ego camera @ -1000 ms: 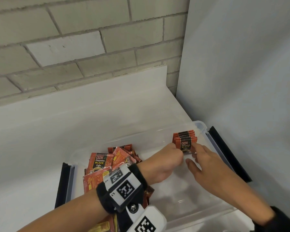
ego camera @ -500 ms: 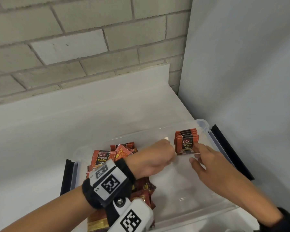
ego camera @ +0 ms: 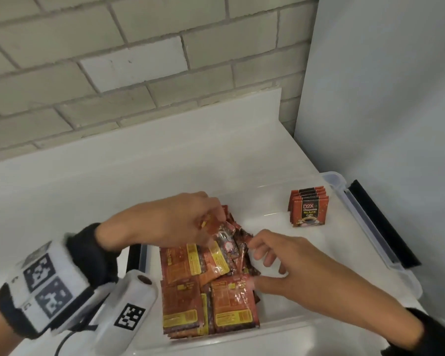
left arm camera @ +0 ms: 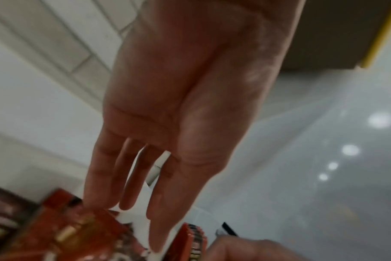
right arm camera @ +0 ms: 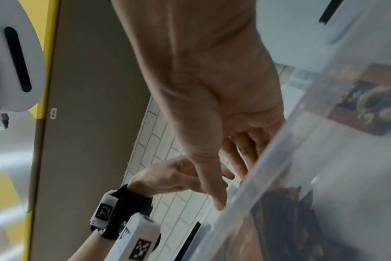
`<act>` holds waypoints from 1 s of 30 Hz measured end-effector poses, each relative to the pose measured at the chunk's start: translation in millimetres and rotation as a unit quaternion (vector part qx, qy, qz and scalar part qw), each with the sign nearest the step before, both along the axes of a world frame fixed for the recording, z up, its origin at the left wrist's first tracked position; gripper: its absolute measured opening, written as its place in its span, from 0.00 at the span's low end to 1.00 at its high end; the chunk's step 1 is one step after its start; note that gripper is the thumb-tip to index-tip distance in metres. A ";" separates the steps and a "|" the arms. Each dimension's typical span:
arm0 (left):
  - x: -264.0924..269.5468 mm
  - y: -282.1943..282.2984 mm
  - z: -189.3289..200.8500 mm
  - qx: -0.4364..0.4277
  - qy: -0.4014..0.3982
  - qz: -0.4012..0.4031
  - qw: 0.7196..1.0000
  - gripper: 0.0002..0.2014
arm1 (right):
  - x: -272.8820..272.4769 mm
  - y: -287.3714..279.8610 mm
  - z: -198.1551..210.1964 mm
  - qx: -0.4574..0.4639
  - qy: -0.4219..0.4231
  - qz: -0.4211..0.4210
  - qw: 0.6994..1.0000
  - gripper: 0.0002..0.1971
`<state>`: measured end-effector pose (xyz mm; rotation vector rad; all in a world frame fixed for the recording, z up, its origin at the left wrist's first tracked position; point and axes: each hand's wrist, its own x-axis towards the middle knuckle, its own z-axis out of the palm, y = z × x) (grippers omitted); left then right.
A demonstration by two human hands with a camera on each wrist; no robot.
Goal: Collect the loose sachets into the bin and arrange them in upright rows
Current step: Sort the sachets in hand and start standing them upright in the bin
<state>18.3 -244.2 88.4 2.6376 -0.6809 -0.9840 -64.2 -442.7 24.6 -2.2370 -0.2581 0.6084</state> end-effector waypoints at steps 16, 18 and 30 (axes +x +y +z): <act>-28.2 35.0 -35.5 0.044 0.085 -0.006 0.995 0.24 | -5.7 34.9 -15.1 0.003 0.024 0.060 0.998 0.21; -29.0 35.4 -37.1 0.038 0.082 -0.008 0.996 0.25 | -5.5 35.2 -15.2 0.017 0.013 0.062 0.998 0.14; -31.8 42.3 -42.4 0.007 0.131 -0.029 0.991 0.18 | -3.3 33.0 -21.8 0.018 -0.007 0.071 0.997 0.11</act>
